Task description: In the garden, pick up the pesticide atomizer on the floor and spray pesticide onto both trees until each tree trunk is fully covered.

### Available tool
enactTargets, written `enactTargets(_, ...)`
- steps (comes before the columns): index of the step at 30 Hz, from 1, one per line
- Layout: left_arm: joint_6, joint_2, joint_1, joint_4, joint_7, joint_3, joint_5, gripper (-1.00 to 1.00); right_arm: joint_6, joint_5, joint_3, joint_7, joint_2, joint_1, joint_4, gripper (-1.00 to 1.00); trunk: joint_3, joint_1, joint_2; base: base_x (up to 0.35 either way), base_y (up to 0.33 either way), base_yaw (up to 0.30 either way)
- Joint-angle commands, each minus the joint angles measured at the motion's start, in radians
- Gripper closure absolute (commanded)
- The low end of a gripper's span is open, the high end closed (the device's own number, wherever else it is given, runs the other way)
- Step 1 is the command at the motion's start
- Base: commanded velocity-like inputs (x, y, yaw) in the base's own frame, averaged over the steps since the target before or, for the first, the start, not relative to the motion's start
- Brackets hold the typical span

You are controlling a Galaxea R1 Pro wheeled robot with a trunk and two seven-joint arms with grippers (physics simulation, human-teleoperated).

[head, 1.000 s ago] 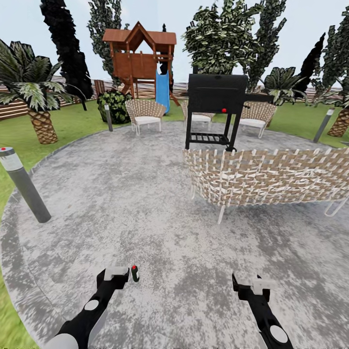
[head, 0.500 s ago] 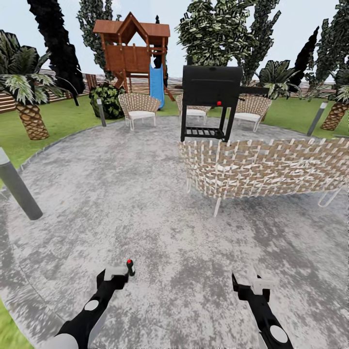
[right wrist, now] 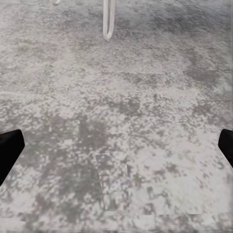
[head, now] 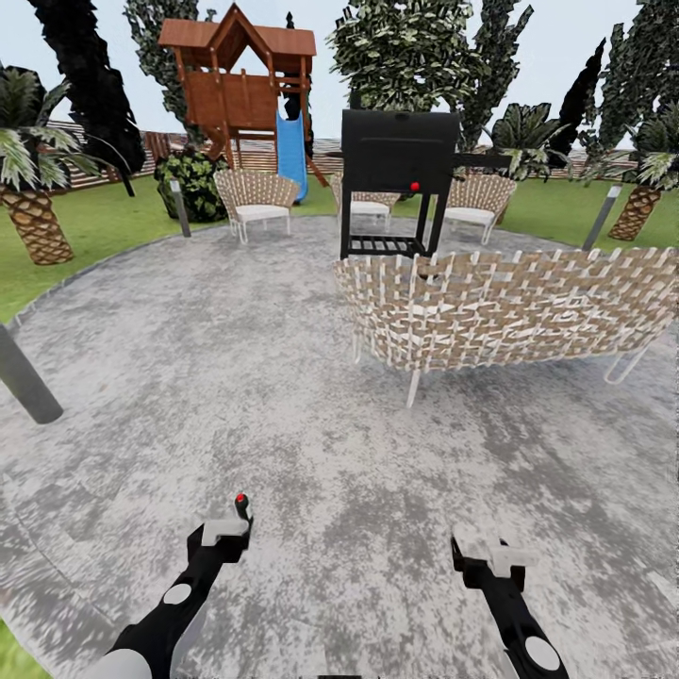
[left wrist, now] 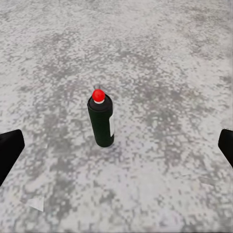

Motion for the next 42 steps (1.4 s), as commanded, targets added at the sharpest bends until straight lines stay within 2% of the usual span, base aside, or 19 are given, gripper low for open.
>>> enactTargets(1, 0.000, 0.000, 0.000, 0.000, 0.000, 0.000, 0.000, -1.00, 0.000, 0.000, 0.000, 0.000, 0.000, 0.000, 0.000, -1.00, -0.005, 0.004, -0.007, 0.000, 0.000, -0.096)
enactTargets(4, 0.000, 0.000, 0.000, 0.000, 0.000, 0.000, 0.000, -1.00, 0.000, 0.000, 0.000, 0.000, 0.000, 0.000, 0.002, -1.00, -0.019, 0.015, -0.028, 0.000, 0.000, -0.076)
enactTargets(20, 0.000, 0.000, 0.000, 0.000, 0.000, 0.000, 0.000, -1.00, 0.000, 0.000, -0.001, 0.000, 0.000, 0.000, 0.002, -1.00, -0.107, 0.023, -0.032, 0.000, 0.000, -0.006)
enactTargets(30, -0.001, 0.001, 0.000, 0.000, 0.001, 0.001, 0.000, -1.00, 0.000, 0.000, 0.000, 0.000, 0.000, 0.000, 0.002, -1.00, -0.119, 0.023, -0.032, 0.015, -0.004, 0.000)
enactTargets(36, 0.000, 0.001, 0.000, 0.000, 0.001, 0.001, 0.000, -1.00, 0.000, 0.000, 0.001, -0.001, 0.000, 0.000, 0.002, -1.00, -0.119, 0.023, -0.032, 0.229, -0.131, 0.020)
enactTargets(42, 0.000, -0.001, 0.000, 0.000, 0.002, 0.001, 0.000, -1.00, 0.000, 0.000, 0.001, -0.002, 0.000, 0.000, 0.002, -1.00, -0.119, 0.023, -0.032, 0.275, -0.171, 0.217)
